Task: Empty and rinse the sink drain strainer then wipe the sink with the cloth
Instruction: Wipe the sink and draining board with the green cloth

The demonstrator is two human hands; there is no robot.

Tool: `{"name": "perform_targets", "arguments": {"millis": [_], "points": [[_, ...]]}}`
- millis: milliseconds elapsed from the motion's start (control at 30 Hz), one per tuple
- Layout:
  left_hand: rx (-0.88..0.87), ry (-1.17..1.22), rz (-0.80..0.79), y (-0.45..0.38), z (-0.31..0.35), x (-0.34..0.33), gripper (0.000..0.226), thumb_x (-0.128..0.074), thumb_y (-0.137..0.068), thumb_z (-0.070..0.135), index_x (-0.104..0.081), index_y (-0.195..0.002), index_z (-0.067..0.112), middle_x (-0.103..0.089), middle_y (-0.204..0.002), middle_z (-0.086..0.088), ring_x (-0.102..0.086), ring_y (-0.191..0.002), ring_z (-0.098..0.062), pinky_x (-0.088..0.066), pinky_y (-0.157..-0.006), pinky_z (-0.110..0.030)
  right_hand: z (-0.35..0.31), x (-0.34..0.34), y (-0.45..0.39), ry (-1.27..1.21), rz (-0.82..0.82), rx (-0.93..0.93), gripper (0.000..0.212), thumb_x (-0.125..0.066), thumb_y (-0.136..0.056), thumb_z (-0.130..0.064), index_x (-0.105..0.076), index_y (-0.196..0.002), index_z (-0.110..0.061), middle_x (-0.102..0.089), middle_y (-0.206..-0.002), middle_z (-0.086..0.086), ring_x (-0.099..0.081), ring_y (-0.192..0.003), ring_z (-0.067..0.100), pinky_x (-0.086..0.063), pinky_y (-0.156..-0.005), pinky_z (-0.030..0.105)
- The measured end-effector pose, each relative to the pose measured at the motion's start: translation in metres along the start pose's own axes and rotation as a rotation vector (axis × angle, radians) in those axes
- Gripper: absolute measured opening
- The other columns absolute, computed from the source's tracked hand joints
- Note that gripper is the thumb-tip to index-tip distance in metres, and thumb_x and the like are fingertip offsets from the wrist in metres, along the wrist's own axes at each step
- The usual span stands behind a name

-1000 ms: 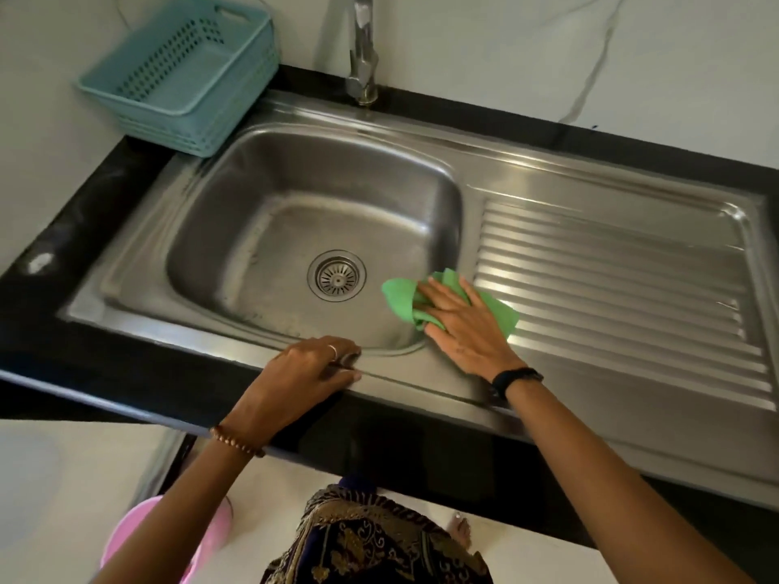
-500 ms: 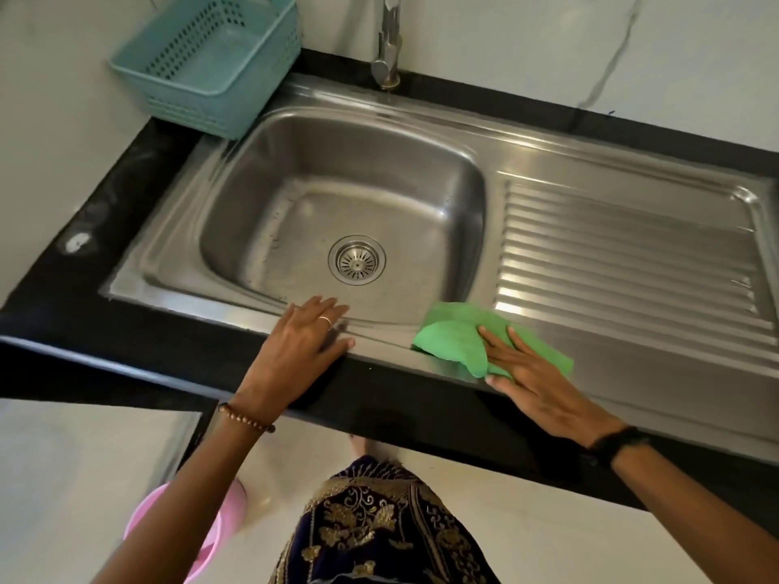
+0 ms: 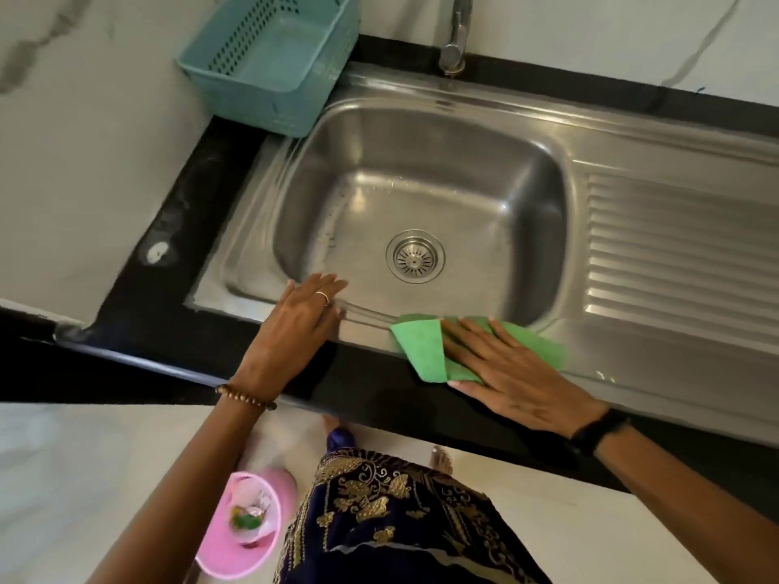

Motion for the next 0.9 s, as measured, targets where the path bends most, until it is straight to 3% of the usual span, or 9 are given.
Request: {"name": "perform_targets", "arguments": {"millis": [100,200,367,500,633,767,900], "points": [[-0.024,-0.017,-0.023,-0.012,-0.031,0.021,0.040,-0.041,-0.096,0.010,-0.041,-0.136,0.013,-0.036,-0.148,-0.009,-0.020,-0.143,-0.020,-0.005,-0.117,-0.032,-0.042,0.009,-0.048,-0.016,0.015,0.068,0.061,-0.015,-0.092,-0.053,0.000,-0.147,-0.031,-0.010,-0.159,-0.001,-0.016,-0.145,0.020,-0.006,-0.118,0.040],[-0.043,-0.036,-0.017,-0.025,-0.064,0.045,0.040,-0.043,-0.094,0.004,-0.046,-0.133,0.010,-0.038,-0.147,-0.010,-0.024,-0.142,-0.022,-0.009,-0.117,-0.033,-0.091,0.019,-0.111,-0.075,0.033,0.138,0.057,-0.025,-0.095,-0.048,-0.011,-0.147,-0.028,-0.013,-0.158,0.002,-0.017,-0.144,0.024,-0.015,-0.118,0.046],[-0.052,-0.044,-0.027,-0.041,-0.104,0.074,0.040,-0.046,-0.093,0.004,-0.047,-0.132,0.008,-0.037,-0.147,-0.013,-0.027,-0.140,-0.025,-0.012,-0.119,-0.039,-0.134,0.026,-0.168,-0.111,0.087,0.125,0.055,-0.027,-0.097,-0.046,-0.009,-0.147,-0.033,-0.006,-0.159,-0.006,-0.001,-0.146,0.019,-0.003,-0.118,0.043],[-0.096,-0.005,-0.055,-0.048,-0.114,0.079,0.037,-0.050,-0.091,0.002,-0.052,-0.128,0.004,-0.044,-0.142,-0.014,-0.037,-0.135,-0.026,-0.024,-0.116,-0.045,-0.120,0.025,-0.144,-0.273,0.112,0.093,0.048,-0.031,-0.098,-0.039,-0.006,-0.138,-0.042,0.000,-0.146,-0.026,0.008,-0.140,-0.001,0.007,-0.115,0.023],[-0.127,-0.076,0.047,-0.052,-0.114,0.083,0.032,-0.051,-0.089,0.003,-0.060,-0.120,0.003,-0.058,-0.128,-0.014,-0.051,-0.123,-0.028,-0.037,-0.107,-0.038,-0.102,0.025,-0.108,-0.414,0.158,-0.023,0.044,-0.037,-0.094,-0.037,-0.018,-0.133,-0.044,-0.014,-0.143,-0.028,-0.001,-0.138,-0.013,0.000,-0.115,0.012],[-0.104,-0.176,0.100,-0.057,-0.113,0.087,0.031,-0.048,-0.092,0.012,-0.059,-0.121,0.015,-0.062,-0.125,-0.004,-0.053,-0.115,-0.024,-0.038,-0.094,-0.035,-0.106,0.028,-0.111,-0.431,0.175,-0.060,0.045,-0.035,-0.092,-0.042,-0.023,-0.135,-0.038,-0.021,-0.144,-0.024,-0.011,-0.140,-0.006,-0.003,-0.116,0.016],[-0.092,-0.165,0.101,-0.067,-0.111,0.093,0.033,-0.044,-0.094,0.016,-0.056,-0.124,0.019,-0.062,-0.123,-0.002,-0.054,-0.109,-0.025,-0.037,-0.089,-0.035,-0.131,0.025,-0.150,-0.337,0.091,-0.004,0.048,-0.035,-0.096,-0.039,-0.008,-0.135,-0.049,0.000,-0.146,-0.030,0.004,-0.142,-0.001,0.004,-0.118,0.023]]}}
Point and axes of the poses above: each hand's wrist, its own y-axis away from the middle knuckle, its own x-axis out of the back of the hand, z = x × y, the point moved 7 cm from there along -y, towards the middle knuckle
